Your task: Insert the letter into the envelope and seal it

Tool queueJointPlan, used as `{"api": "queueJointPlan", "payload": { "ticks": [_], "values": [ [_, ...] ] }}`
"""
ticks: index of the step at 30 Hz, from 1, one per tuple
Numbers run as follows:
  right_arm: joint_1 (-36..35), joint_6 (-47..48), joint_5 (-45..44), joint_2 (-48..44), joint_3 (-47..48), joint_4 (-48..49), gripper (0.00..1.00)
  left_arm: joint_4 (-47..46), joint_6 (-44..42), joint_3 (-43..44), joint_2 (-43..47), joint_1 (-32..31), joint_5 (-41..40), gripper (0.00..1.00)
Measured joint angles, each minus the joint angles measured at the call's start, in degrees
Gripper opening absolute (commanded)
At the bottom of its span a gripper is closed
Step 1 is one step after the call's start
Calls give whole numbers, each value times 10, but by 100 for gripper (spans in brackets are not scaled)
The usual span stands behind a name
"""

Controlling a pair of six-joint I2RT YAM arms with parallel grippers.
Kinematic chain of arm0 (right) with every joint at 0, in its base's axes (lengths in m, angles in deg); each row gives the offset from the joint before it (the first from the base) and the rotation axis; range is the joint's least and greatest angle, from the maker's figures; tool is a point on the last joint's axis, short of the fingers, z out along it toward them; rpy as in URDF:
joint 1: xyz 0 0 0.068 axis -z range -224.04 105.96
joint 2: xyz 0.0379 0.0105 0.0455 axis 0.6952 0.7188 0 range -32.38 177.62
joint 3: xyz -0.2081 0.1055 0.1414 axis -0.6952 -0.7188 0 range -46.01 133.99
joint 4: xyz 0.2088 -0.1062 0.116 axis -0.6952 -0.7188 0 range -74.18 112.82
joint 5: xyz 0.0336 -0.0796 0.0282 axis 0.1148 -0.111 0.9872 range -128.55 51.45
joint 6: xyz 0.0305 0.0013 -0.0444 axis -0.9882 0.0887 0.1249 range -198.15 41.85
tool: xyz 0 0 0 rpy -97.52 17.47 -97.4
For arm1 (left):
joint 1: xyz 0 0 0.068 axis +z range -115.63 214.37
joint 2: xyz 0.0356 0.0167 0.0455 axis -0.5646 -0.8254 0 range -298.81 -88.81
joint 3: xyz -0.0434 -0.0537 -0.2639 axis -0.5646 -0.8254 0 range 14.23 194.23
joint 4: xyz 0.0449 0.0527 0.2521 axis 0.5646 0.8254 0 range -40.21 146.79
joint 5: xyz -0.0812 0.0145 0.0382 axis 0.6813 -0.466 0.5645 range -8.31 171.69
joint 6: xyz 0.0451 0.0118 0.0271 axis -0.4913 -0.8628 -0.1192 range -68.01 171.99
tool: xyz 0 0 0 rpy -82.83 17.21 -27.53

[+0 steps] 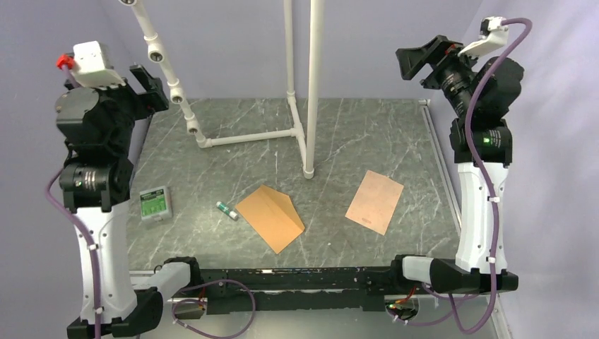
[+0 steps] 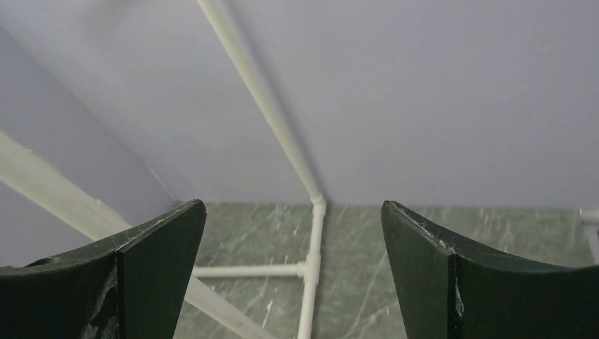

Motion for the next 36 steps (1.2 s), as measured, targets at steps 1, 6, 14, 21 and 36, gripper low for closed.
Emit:
{"api": "queueJointPlan", "payload": {
  "ticks": [1,6,14,21,36],
  "values": [
    [0,-2,-2,1,-11,-4,100,-2,1,-9,-2,0,7,93],
    [0,-19,-14,-2,-82,-21,100,-34,9,-95,0,0,82,93],
    [1,-68,-10,-6,-277,-23,100,-126,82,-263,10,-1,221,93],
    [5,-120,16,13,-395,-24,99,-199,134,-341,-9,-17,343,93],
    [127,-158,-94,72,-550,-93,91,-194,131,-367,-122,-179,389,93]
  ]
}}
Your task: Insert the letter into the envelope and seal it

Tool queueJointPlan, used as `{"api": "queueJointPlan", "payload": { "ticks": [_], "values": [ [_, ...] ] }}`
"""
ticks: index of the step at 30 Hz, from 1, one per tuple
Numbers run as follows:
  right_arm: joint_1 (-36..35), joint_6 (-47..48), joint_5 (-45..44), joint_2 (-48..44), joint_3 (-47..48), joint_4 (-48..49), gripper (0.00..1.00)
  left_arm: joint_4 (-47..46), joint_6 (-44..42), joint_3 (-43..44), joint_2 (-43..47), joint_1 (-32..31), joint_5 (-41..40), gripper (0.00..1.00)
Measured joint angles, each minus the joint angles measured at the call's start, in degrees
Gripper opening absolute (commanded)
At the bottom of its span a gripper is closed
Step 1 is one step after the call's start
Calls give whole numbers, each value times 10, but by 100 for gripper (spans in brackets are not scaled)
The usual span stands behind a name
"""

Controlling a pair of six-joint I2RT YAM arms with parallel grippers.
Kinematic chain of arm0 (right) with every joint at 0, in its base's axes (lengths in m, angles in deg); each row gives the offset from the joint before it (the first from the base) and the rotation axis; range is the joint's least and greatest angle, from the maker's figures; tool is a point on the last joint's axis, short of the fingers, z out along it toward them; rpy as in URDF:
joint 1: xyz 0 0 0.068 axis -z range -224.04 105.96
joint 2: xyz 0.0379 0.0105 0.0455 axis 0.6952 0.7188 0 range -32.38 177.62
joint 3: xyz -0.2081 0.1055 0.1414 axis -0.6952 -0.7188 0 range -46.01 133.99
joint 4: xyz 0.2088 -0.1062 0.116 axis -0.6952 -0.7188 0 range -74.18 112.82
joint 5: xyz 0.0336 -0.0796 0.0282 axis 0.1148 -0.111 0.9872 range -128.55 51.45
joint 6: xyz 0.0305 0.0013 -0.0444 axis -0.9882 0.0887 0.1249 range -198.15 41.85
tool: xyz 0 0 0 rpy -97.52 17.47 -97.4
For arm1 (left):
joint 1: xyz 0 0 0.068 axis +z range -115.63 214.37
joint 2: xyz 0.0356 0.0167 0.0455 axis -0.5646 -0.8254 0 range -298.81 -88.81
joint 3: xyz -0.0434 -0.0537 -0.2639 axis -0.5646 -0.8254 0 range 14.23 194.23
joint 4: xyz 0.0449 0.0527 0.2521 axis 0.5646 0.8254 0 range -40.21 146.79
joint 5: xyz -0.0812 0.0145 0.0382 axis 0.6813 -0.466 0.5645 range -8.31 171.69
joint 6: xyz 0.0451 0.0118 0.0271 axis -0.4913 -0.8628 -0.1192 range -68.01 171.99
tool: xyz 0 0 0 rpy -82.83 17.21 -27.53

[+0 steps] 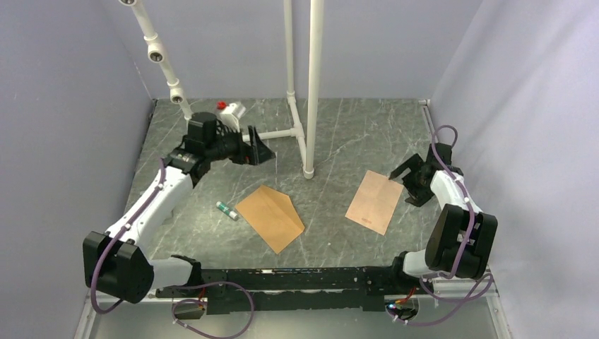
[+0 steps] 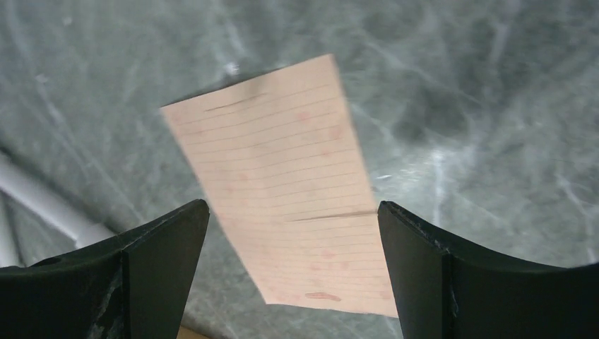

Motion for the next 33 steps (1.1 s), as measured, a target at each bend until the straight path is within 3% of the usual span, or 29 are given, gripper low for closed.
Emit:
{"api": "queueJointPlan", "payload": {
  "ticks": [6,11,16,20,21,24,29,33],
  "values": [
    [33,14,5,37,-29,6,76,-39,-2,-86,18,-85,-2,92],
    [33,14,39,68,-43,14,70,-44,-27,-92,14,-157,-31,90],
    [32,8,93,69,-63,41,65,-1,-95,-14,-42,-287,-123,84],
    [13,-11,141,63,-90,79,63,22,-142,71,-120,-348,-158,80],
    [5,-17,148,61,-96,88,61,29,-150,92,-141,-360,-165,76],
    [-33,-40,168,54,-114,116,59,37,-167,140,-210,-383,-171,52],
    [-80,-79,142,9,-146,119,60,54,-196,205,-321,-415,-171,34],
    [-70,-75,76,-34,-139,73,64,74,-209,253,-393,-432,-183,23]
  ]
}}
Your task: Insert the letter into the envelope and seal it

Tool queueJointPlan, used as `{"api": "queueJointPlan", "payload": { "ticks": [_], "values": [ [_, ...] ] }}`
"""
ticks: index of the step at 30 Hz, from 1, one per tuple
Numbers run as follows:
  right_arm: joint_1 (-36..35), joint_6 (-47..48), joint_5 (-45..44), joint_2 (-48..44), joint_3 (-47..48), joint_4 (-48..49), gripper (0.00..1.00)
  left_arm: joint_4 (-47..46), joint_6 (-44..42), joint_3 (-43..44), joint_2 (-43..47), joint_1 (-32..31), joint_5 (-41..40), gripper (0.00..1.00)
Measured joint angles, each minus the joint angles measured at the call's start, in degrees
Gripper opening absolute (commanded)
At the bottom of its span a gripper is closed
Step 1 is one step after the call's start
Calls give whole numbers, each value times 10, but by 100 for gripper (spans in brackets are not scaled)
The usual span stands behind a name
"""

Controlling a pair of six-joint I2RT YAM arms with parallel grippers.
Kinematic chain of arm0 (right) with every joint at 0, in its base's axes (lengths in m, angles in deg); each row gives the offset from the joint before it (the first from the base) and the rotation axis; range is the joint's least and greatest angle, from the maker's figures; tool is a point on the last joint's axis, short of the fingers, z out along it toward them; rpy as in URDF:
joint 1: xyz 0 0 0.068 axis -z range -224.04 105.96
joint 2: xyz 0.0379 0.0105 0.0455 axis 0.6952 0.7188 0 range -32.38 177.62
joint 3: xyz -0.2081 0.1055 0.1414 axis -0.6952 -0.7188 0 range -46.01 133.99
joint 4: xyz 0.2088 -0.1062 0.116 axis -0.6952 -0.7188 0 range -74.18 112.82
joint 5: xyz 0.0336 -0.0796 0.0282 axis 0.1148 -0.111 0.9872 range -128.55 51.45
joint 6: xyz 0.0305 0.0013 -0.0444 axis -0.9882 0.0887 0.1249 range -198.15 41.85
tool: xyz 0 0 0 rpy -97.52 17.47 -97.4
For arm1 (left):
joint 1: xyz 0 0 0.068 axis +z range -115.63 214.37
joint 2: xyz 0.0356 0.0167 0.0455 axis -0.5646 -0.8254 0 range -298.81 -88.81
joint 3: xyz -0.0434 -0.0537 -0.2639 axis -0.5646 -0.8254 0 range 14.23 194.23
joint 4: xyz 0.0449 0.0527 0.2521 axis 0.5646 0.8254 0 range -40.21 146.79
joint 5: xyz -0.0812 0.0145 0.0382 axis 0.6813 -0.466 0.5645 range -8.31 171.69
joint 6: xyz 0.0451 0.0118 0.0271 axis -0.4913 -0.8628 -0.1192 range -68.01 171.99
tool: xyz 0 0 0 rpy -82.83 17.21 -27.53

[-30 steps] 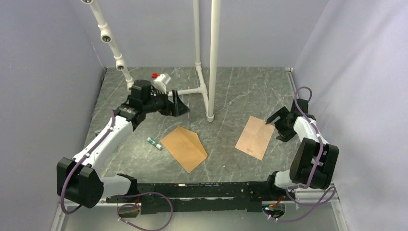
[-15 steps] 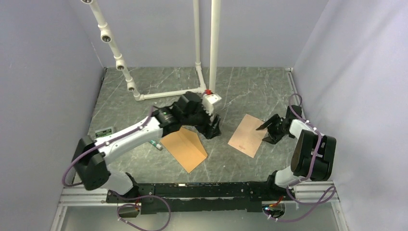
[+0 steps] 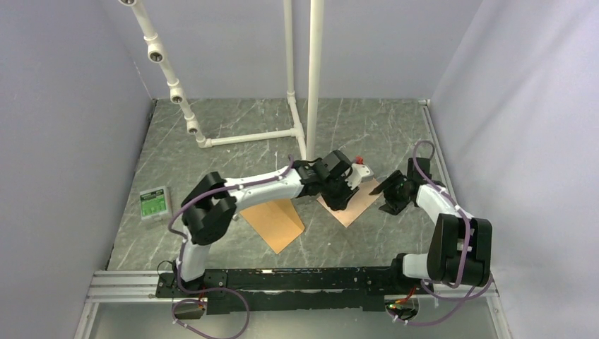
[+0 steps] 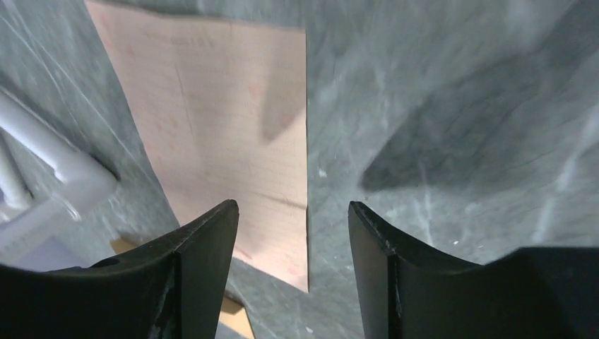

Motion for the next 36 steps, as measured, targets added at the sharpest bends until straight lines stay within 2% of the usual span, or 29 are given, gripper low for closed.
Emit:
{"api": "queueJointPlan", "payload": {
  "ticks": [2,3,5,11,17,25,36],
  "values": [
    [13,11,-25,2,23,-9,66,7,-3,23,-31,-3,-5,16],
    [20,18,-33,6,36,-9,66,9,-4,35,-47,-3,-8,7],
    [33,35,-38,17,58,2,66,9,-6,52,-76,-3,-12,3],
    [47,74,10,100,109,78,62,33,-1,88,-143,1,-35,3],
    [46,80,75,185,117,156,61,45,3,89,-149,1,-51,2],
    [46,136,148,256,175,184,61,49,3,89,-149,1,-65,2],
    [53,265,316,307,194,172,63,50,-2,88,-149,0,-71,2]
  ]
}}
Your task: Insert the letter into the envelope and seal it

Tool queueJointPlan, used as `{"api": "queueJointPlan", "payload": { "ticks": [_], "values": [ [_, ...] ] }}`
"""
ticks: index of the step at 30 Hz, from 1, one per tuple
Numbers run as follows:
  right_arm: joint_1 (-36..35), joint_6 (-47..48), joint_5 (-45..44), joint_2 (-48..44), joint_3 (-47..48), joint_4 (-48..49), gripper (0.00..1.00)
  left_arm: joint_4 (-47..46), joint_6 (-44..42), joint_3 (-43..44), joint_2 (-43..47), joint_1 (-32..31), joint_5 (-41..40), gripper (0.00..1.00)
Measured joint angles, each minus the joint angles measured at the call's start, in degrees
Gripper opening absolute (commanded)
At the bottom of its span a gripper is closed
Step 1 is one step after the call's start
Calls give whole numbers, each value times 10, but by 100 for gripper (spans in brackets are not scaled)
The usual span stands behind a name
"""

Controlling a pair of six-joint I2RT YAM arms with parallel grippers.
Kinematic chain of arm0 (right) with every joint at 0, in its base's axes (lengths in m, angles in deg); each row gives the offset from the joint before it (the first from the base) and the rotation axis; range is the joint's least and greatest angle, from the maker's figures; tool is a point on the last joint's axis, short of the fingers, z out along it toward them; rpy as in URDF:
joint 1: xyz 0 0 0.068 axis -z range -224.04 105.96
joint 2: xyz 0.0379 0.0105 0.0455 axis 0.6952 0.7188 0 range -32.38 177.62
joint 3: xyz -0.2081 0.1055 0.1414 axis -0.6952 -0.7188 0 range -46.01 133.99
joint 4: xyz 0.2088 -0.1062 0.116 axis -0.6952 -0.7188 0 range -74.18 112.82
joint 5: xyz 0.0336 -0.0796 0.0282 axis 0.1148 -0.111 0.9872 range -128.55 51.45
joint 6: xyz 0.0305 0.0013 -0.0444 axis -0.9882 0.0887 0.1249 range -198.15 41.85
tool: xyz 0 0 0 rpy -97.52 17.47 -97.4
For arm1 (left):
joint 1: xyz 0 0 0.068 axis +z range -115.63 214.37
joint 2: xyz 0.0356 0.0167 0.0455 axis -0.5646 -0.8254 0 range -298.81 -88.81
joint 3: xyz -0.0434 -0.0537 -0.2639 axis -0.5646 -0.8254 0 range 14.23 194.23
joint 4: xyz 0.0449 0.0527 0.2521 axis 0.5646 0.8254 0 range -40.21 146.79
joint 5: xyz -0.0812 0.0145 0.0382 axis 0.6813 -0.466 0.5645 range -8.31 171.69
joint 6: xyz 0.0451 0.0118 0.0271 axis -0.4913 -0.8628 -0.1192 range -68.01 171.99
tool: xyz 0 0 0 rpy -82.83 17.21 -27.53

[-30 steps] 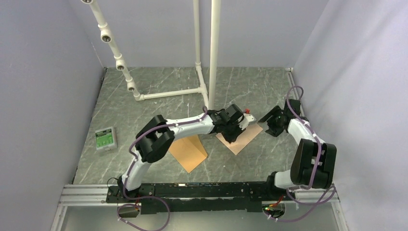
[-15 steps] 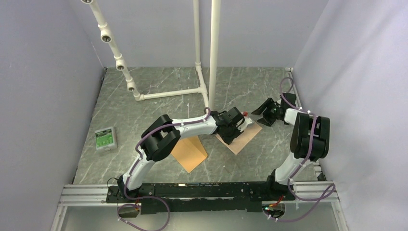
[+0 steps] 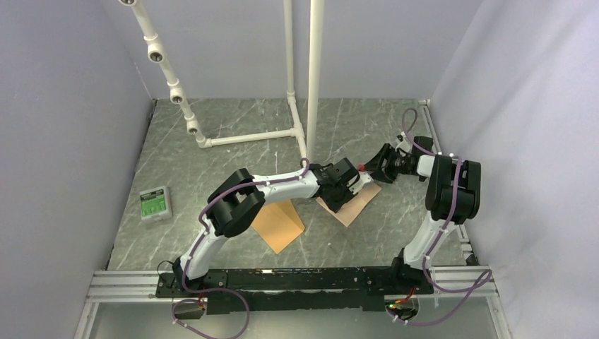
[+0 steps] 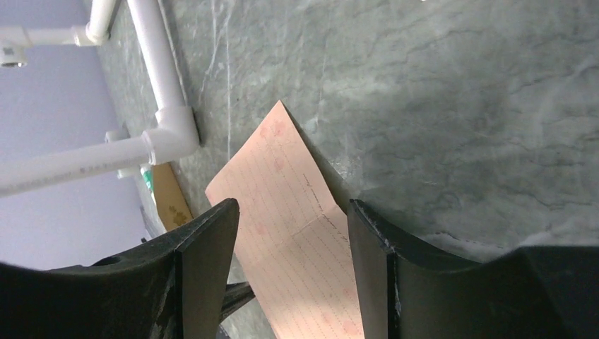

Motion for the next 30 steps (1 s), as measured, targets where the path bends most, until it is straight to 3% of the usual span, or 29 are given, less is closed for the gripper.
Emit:
{"api": "queueJointPlan", "payload": {
  "ticks": [13,16,24,30],
  "values": [
    [17,10,45,-2,-8,-2,66,1,0,0,0,-3,-19,2],
    [22,-30,-14,-47,-37,-2,68,0,0,-3,2,-2,-23,2],
    [36,-172,-216,-278,-144,1,70,1,0,-4,3,1,-23,3],
    [32,-231,-255,-354,-246,-29,69,1,0,-4,3,3,-18,3]
  ]
}}
